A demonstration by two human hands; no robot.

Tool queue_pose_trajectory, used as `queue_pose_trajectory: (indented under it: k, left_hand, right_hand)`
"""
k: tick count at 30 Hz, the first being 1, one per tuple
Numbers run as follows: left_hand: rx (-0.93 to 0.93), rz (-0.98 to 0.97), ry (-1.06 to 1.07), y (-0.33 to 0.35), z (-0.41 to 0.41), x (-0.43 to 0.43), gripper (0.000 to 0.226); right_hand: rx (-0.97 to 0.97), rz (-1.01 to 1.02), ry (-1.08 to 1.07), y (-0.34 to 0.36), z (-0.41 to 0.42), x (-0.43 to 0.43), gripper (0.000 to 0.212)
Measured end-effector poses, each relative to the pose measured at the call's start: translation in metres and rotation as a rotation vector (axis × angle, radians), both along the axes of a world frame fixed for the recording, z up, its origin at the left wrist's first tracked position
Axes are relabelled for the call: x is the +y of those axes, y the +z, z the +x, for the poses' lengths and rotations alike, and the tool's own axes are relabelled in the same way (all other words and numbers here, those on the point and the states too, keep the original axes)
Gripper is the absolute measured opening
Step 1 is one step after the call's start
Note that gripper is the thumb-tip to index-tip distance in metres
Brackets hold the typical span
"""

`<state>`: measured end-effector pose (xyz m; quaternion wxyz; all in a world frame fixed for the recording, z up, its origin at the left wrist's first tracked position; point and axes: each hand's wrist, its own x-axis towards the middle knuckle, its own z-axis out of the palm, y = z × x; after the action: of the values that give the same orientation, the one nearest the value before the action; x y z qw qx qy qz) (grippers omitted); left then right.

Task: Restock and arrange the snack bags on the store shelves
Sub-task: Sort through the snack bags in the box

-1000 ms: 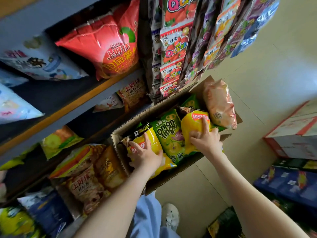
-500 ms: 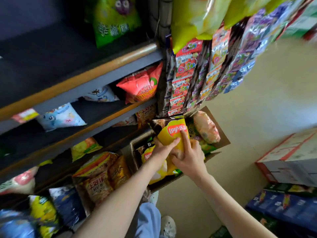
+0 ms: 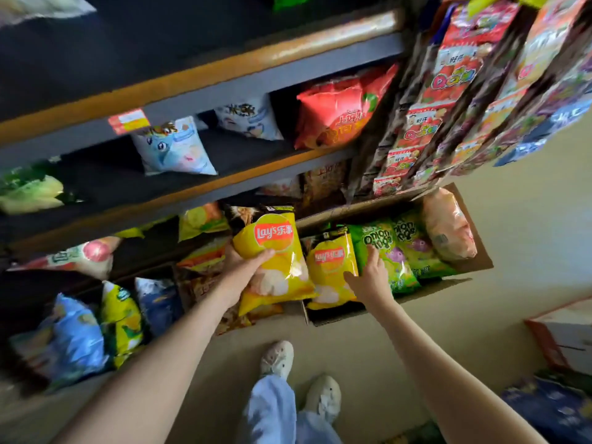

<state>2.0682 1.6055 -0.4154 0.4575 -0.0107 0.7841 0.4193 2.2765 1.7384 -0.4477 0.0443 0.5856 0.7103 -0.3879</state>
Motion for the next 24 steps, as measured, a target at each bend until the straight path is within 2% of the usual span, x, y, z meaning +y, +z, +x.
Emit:
queue_pose_trajectory:
  k: [5, 11, 15, 18, 24]
  left_hand:
    - [0.009, -0.074, -0.026, -0.065, -0.023, -0.024, 0.062]
    - [-0.007, -0.135, -0.059, -0.111, -0.040, -0.028, 0.070]
    - [-0.010, -0.123, -0.073, -0.117, -0.039, -0.024, 0.075]
    - [-0.011, -0.120, -0.080, -0.115, -0.039, -0.025, 0.081]
    - [-0.027, -0.106, -0.086, -0.077, -0.031, -0.026, 0.072]
  right_hand:
    - [-0.201, -0.060, 0.068, -0.077, -0.023, -0.002, 0.099]
    - [-0.224, -0.150, 0.038, -0.118, -0.030, 0.010, 0.127]
    - [-0.074, -0.315, -0.109, -0.123, -0.027, 0.021, 0.137]
    - [0.105, -0.349, -0.128, -0.122, -0.023, 0.020, 0.135]
    - [0.230, -0.178, -0.103, -0.072, -0.009, 0.001, 0.122]
